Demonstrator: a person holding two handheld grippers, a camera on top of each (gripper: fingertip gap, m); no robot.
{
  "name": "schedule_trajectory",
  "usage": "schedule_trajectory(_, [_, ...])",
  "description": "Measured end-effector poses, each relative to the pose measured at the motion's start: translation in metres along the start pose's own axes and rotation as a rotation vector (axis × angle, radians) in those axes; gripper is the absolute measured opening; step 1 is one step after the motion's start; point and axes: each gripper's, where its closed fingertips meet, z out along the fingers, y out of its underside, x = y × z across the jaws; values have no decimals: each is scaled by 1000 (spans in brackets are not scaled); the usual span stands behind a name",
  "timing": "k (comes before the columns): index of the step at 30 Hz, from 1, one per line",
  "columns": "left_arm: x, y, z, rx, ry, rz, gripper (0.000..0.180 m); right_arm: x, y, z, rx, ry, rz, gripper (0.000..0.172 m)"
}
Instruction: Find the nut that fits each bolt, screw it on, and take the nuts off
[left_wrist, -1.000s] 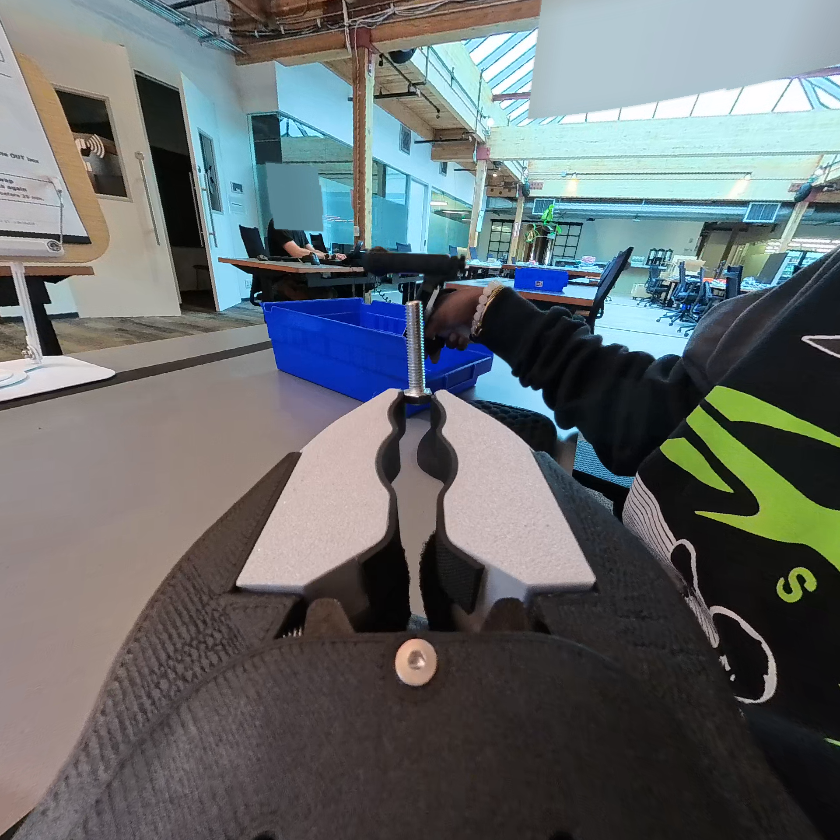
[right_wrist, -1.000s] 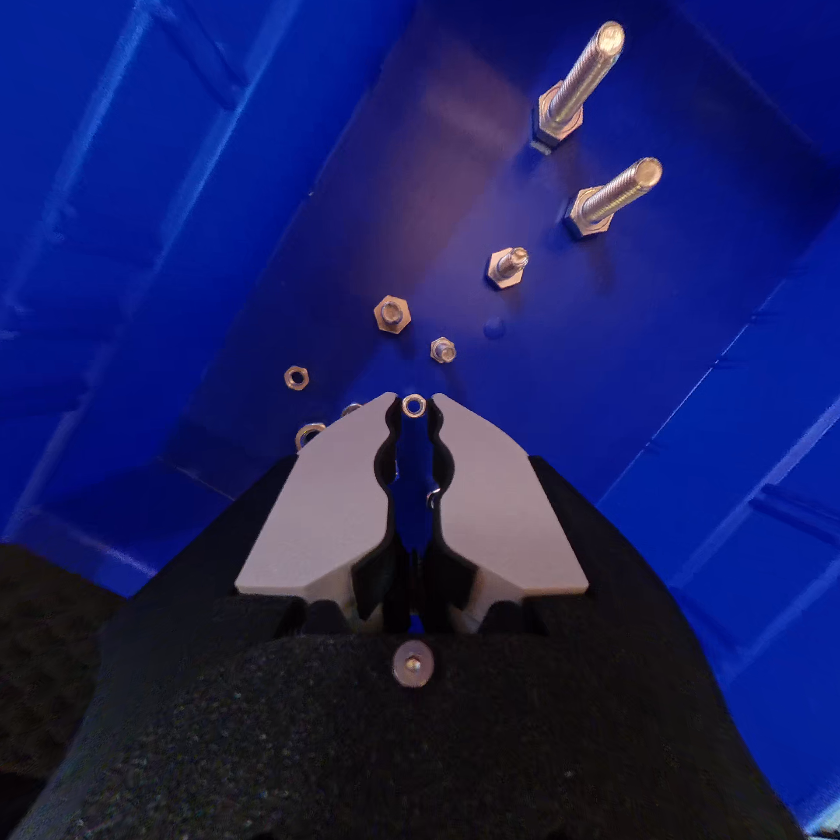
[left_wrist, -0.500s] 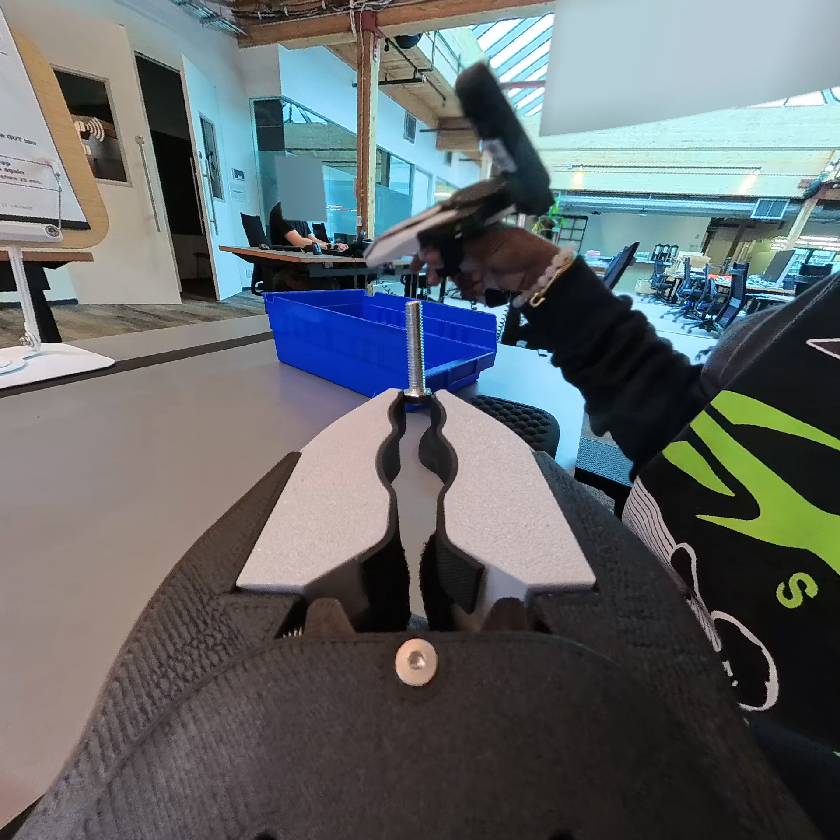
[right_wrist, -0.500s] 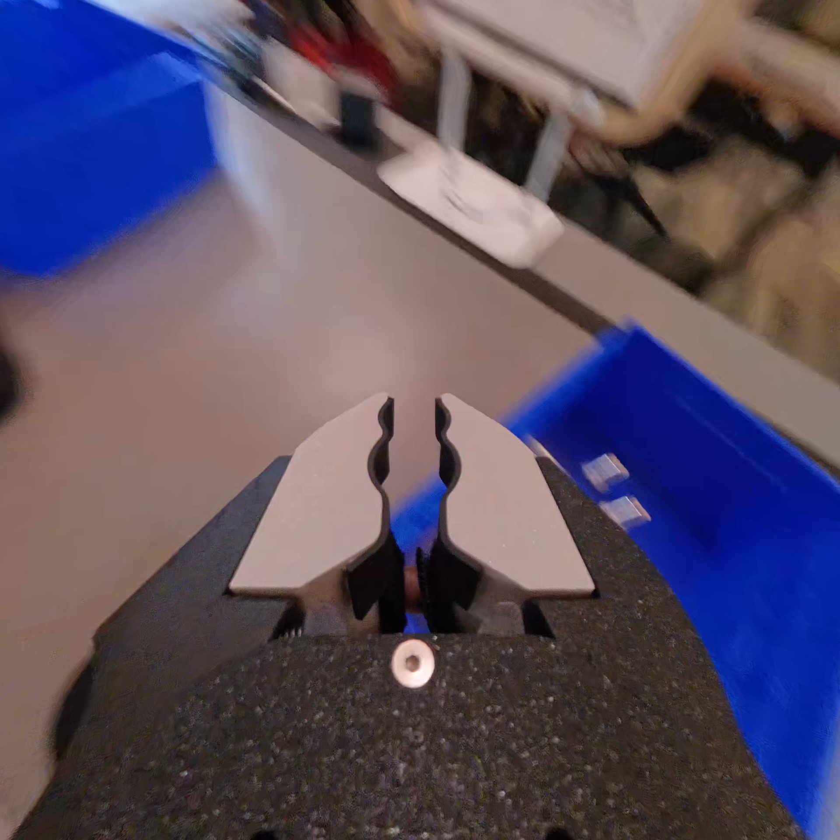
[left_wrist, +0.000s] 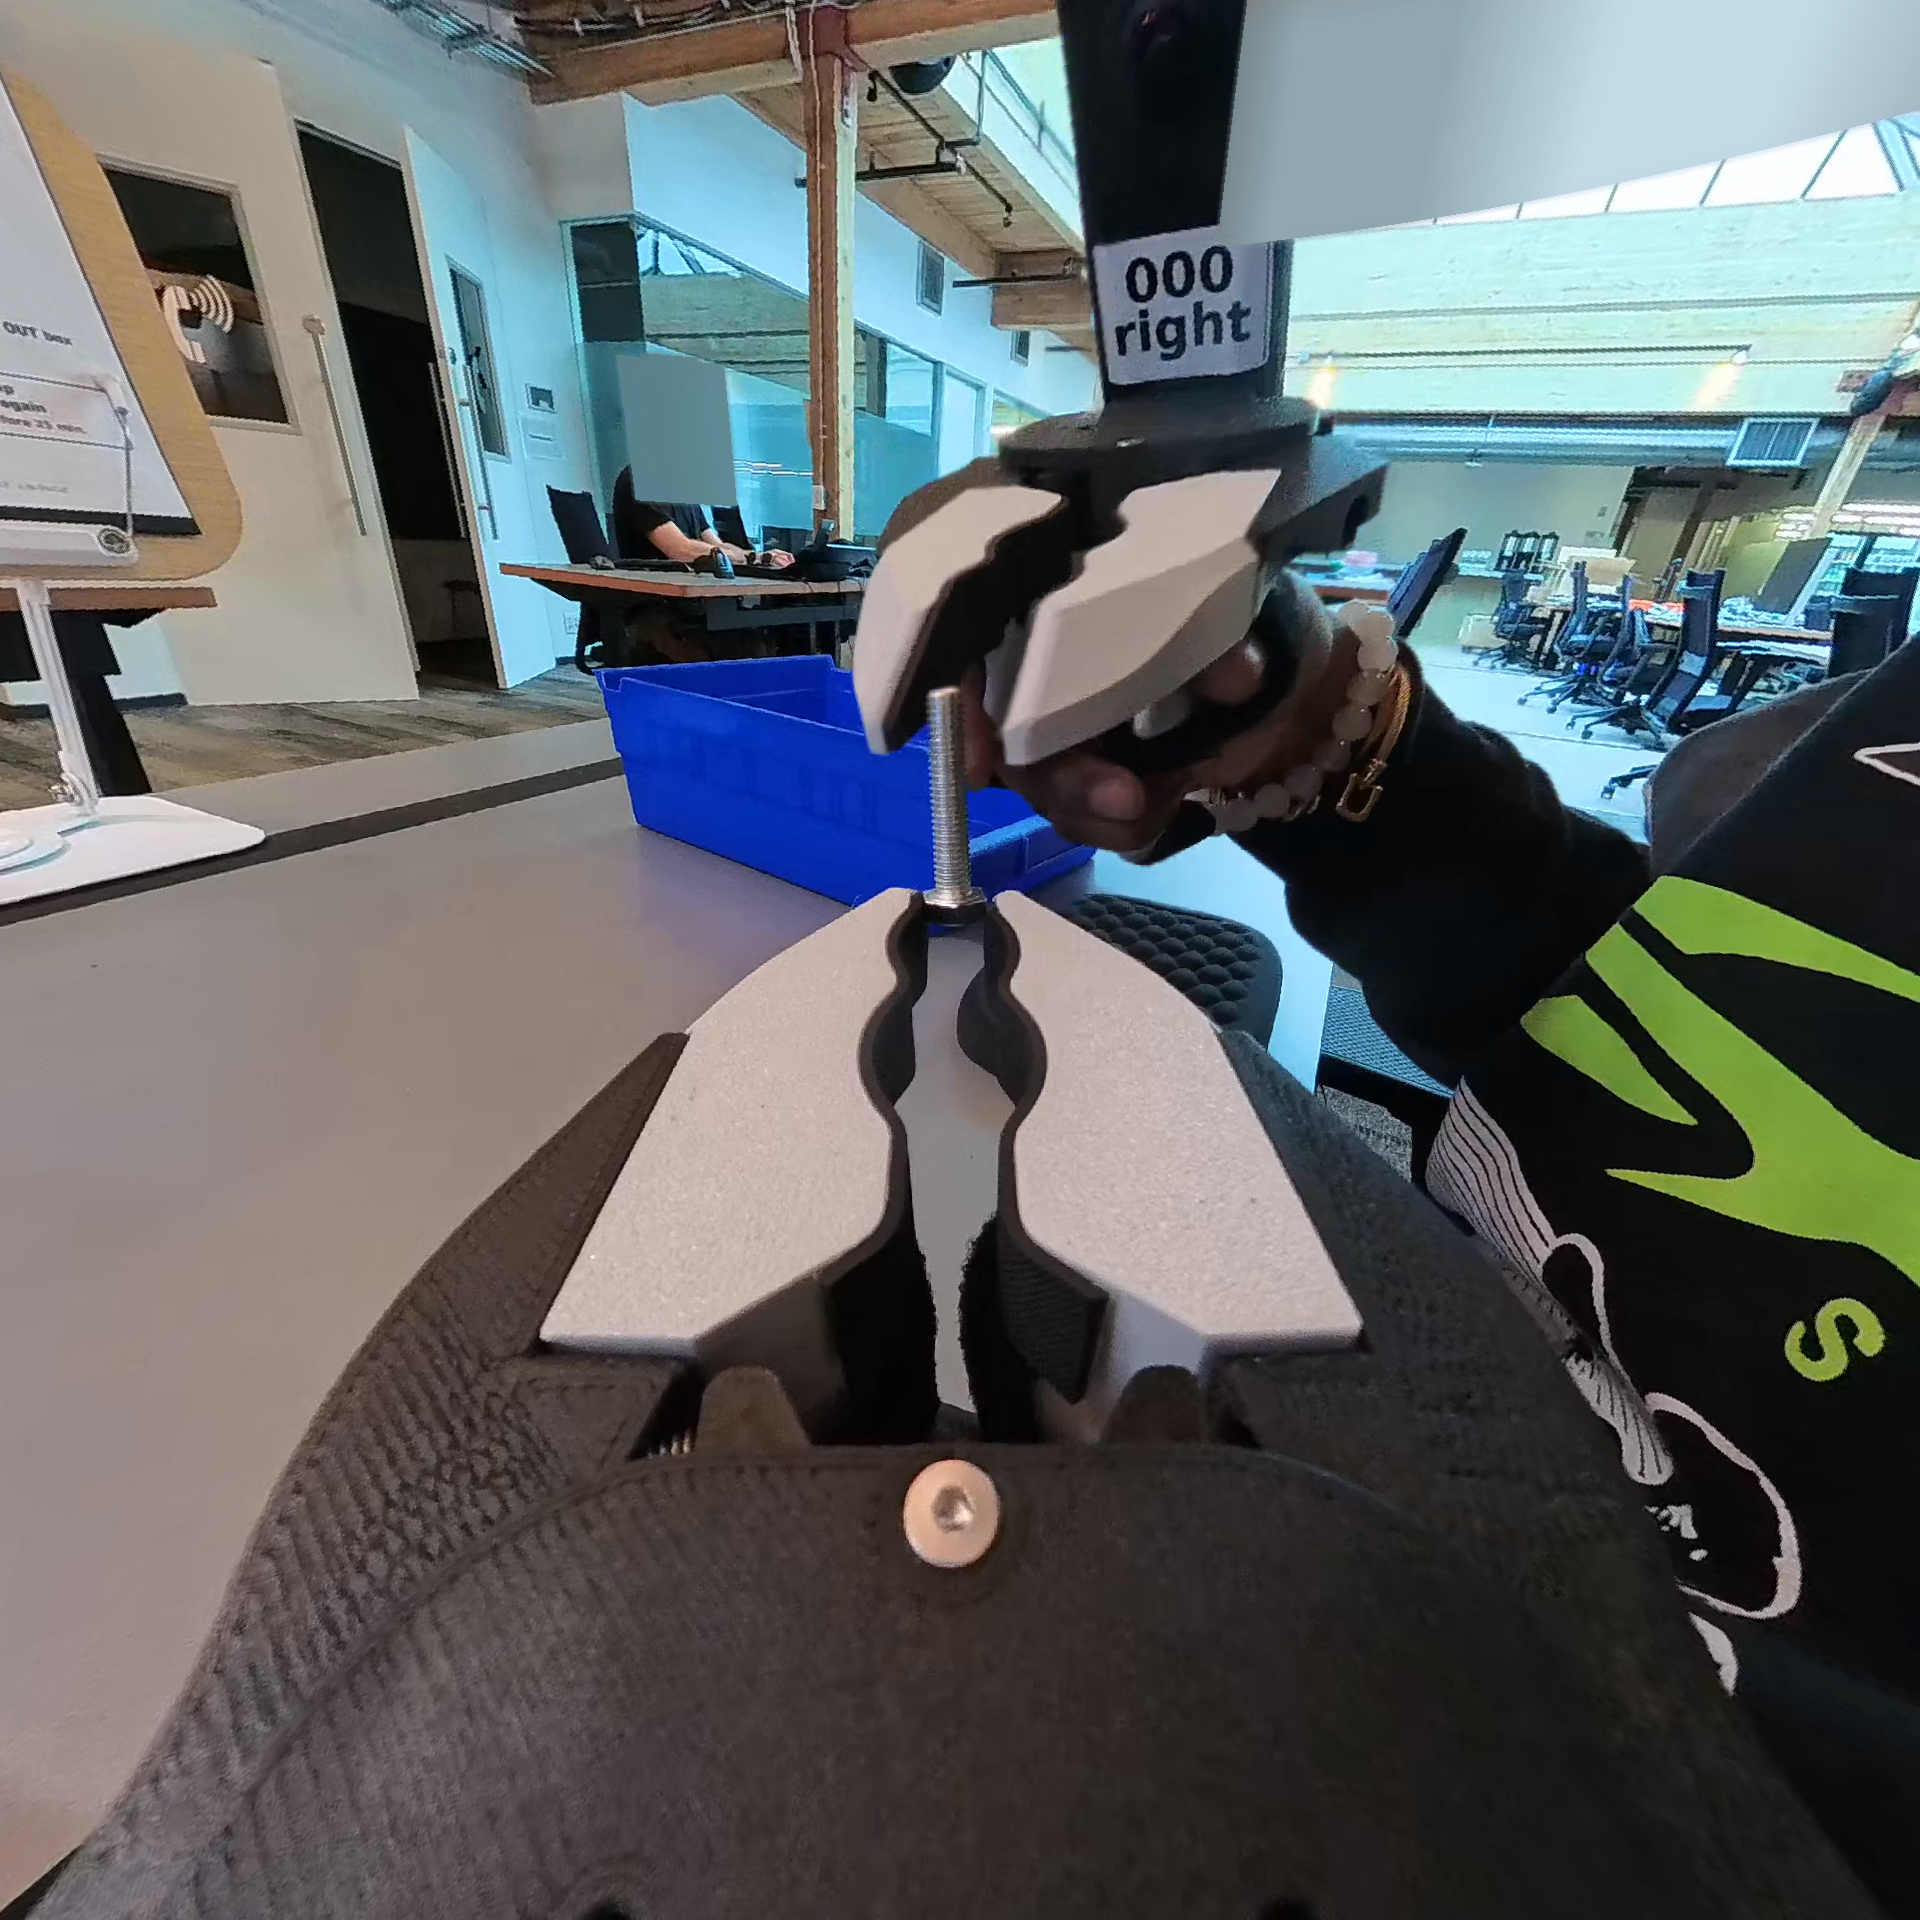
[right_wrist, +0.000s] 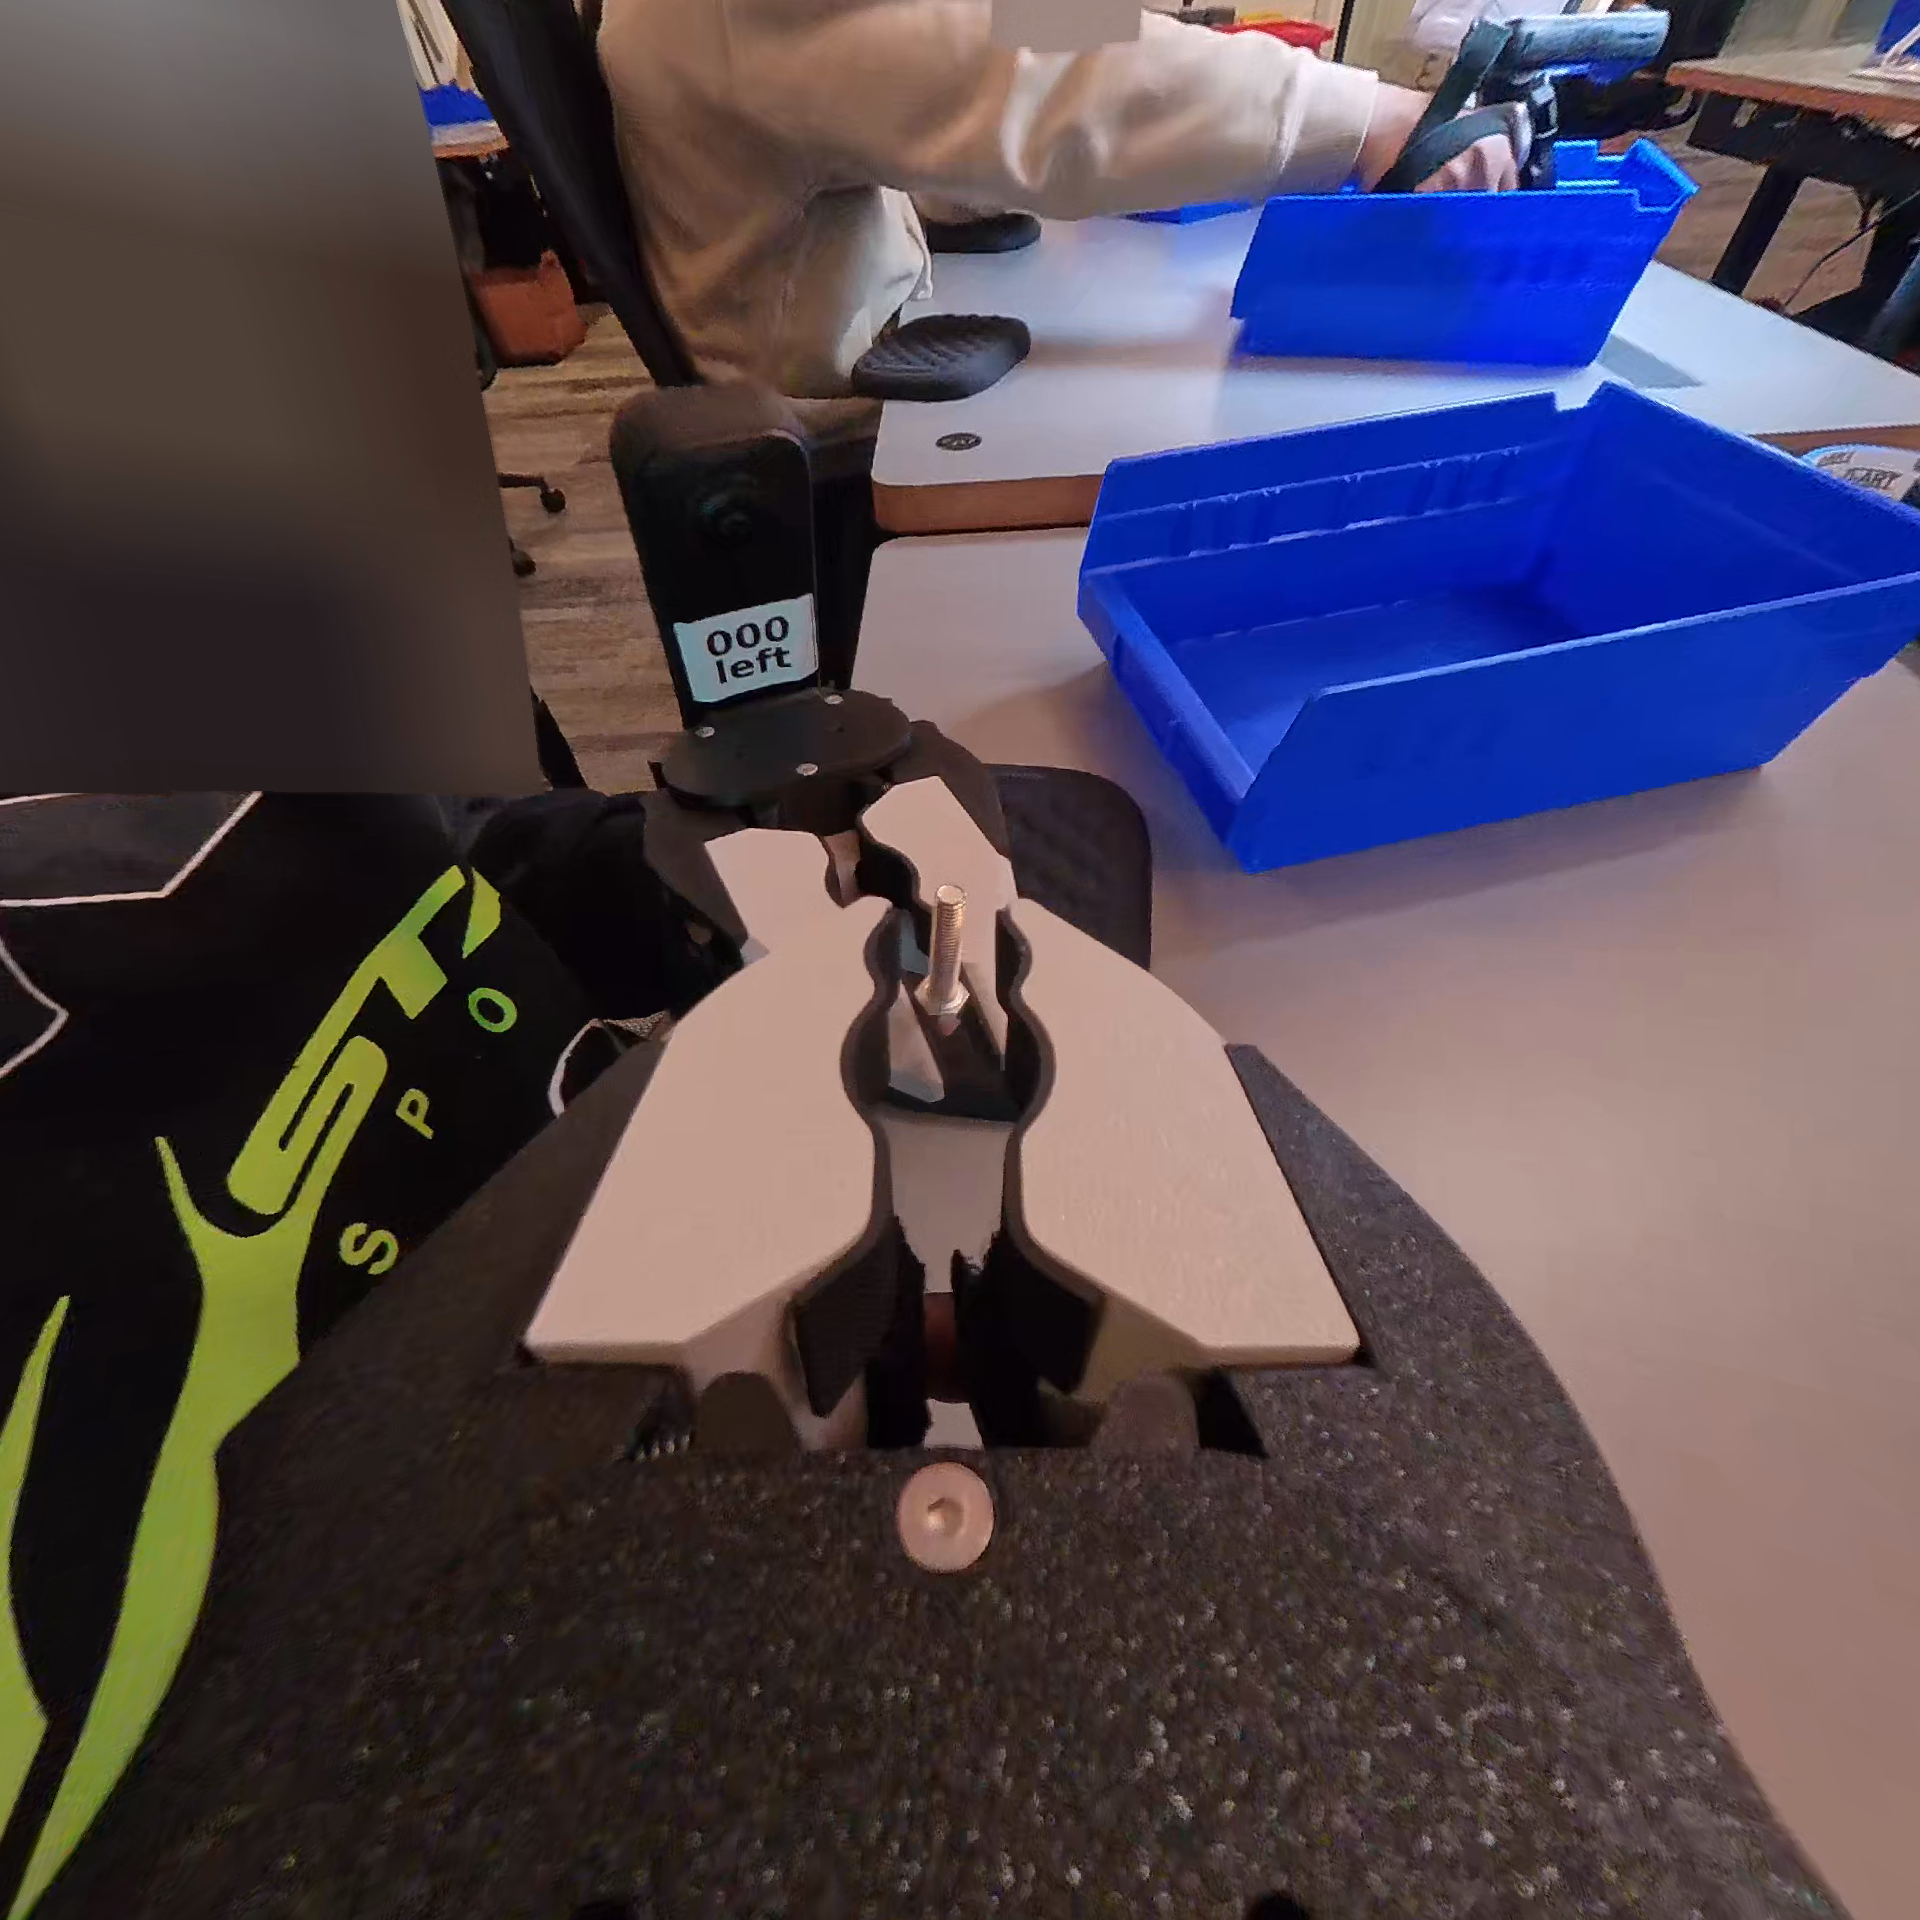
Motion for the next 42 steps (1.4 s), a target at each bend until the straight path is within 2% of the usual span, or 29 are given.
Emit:
schedule_trajectory(3, [0,0,0,1,0,-2,10,1,-1,1,18,-5,-5,6])
schedule_trajectory(7, [-1,0,1,-2,-8,-2,10,2,0,-2,20,-2,-7,6])
schedule_trajectory(11, [-5,-2,-1,16,-33,-12,33,12,-7,-15,54,70,-15,6])
schedule_trajectory(15, [-9,-5,-3,39,-51,-29,45,51,-7,-59,23,327,-63,6])
schedule_trajectory(19, [-10,-6,-3,48,-61,-34,51,109,3,-143,-34,726,-49,6])
schedule_trajectory(24, [-10,-5,-3,47,-65,-32,52,171,52,-265,-84,1151,194,6])
schedule_trajectory(27, [-10,-5,-2,41,-65,-31,52,193,95,-305,-152,1265,352,6])
schedule_trajectory(31, [-9,-4,-1,35,-62,-26,52,220,153,-320,-236,1311,529,6])
schedule_trajectory(34, [-9,-4,-1,38,-66,-24,52,232,185,-322,-262,1321,622,6])
schedule_trajectory(37, [-10,-4,-1,38,-65,-30,52,237,204,-322,-281,1322,677,6])
schedule_trajectory(42, [-10,-4,-2,42,-69,-31,51,238,211,-324,-325,1327,696,6])
